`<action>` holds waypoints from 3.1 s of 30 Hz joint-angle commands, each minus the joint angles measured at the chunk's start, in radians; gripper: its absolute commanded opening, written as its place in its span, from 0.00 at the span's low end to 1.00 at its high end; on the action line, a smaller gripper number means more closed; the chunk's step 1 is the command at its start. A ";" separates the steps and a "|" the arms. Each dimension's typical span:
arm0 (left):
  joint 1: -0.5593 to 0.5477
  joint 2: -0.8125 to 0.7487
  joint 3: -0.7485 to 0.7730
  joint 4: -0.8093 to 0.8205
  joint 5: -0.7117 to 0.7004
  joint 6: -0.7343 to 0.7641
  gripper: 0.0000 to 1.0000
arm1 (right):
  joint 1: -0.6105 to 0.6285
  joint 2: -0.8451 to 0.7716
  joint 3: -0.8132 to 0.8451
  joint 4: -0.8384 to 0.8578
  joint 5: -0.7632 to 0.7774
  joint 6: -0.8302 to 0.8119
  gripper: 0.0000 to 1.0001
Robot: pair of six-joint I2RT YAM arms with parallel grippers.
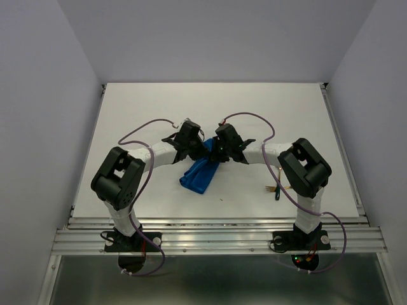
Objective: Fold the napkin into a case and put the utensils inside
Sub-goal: Fold the 2/3-rectangle-folded napkin at the center of the board.
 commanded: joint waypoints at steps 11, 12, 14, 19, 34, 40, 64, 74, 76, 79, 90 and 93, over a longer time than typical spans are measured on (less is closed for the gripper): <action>-0.023 -0.027 -0.107 0.208 0.060 -0.192 0.00 | 0.015 -0.016 -0.030 0.032 0.002 0.003 0.07; -0.023 -0.029 -0.097 0.188 0.051 -0.181 0.00 | 0.015 -0.026 -0.031 0.034 0.005 0.003 0.07; -0.022 -0.035 -0.075 0.136 0.018 -0.167 0.00 | 0.015 -0.045 -0.034 0.029 0.028 -0.003 0.07; -0.022 -0.044 -0.076 0.105 -0.006 -0.153 0.00 | 0.015 -0.119 -0.042 0.011 0.121 0.005 0.09; -0.020 -0.053 -0.043 0.065 -0.032 -0.104 0.00 | -0.020 -0.251 -0.140 0.011 0.246 0.039 0.15; -0.023 -0.064 0.008 0.003 -0.068 -0.037 0.00 | -0.092 -0.216 -0.122 0.011 0.208 0.003 0.15; -0.057 0.013 0.164 -0.093 -0.094 0.129 0.00 | -0.170 -0.013 0.035 -0.038 0.092 -0.052 0.14; -0.121 0.135 0.299 -0.158 -0.118 0.123 0.00 | -0.170 0.000 0.016 -0.029 0.069 -0.020 0.13; -0.126 0.148 0.313 -0.165 -0.121 0.121 0.00 | -0.170 0.000 0.013 -0.027 0.068 -0.020 0.13; -0.129 0.165 0.312 -0.168 -0.127 0.127 0.00 | -0.170 -0.006 0.007 -0.024 0.063 -0.018 0.13; -0.129 0.156 0.258 -0.153 -0.140 0.175 0.28 | -0.170 -0.016 0.004 -0.017 0.056 -0.015 0.13; -0.132 0.125 0.243 -0.129 -0.143 0.213 0.50 | -0.170 -0.016 0.001 -0.015 0.054 -0.015 0.13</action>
